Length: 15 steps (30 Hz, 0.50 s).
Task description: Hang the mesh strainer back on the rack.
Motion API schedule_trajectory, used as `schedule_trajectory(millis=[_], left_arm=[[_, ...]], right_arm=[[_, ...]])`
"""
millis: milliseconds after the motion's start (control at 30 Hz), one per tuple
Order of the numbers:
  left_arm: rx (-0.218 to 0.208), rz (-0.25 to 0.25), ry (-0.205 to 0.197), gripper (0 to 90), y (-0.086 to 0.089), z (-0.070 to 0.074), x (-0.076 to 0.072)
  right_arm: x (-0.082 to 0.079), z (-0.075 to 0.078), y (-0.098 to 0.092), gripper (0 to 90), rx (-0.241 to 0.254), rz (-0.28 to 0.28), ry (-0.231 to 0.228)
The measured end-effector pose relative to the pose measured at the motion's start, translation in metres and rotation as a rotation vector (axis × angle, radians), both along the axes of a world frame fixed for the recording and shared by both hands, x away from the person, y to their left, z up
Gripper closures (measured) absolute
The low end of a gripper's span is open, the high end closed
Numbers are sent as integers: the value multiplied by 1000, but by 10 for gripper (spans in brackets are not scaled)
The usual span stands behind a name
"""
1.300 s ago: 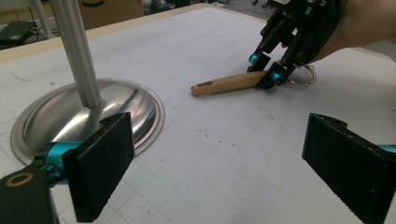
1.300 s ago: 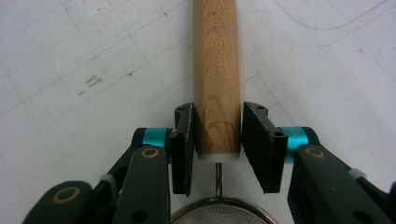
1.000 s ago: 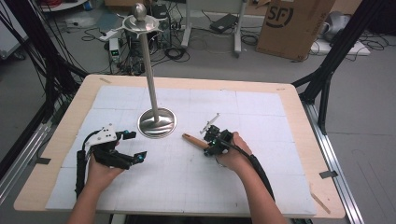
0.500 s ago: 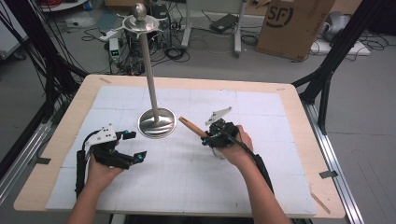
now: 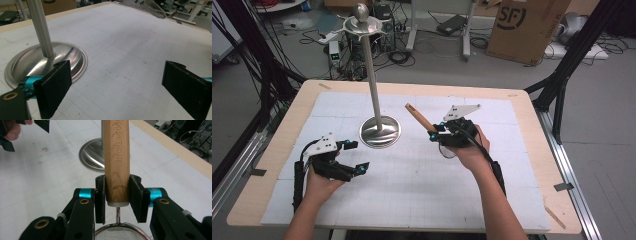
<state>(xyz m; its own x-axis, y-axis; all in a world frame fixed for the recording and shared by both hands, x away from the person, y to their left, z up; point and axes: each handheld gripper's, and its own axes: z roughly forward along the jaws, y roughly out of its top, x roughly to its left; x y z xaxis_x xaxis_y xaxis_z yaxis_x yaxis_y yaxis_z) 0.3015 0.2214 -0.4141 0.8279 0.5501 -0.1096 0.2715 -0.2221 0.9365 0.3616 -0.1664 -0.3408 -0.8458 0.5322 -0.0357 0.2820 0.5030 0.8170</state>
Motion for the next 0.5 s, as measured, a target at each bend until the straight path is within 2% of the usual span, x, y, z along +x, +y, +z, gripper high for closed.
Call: schedule_trajectory(millis=[133, 500], left_arm=[[-1, 1, 0, 97, 0, 0, 0], [-1, -5, 1, 97, -1, 0, 0]], right_arm=[[1, 9, 0, 687, 14, -10, -25], [2, 39, 1, 687, 108, 0, -95]])
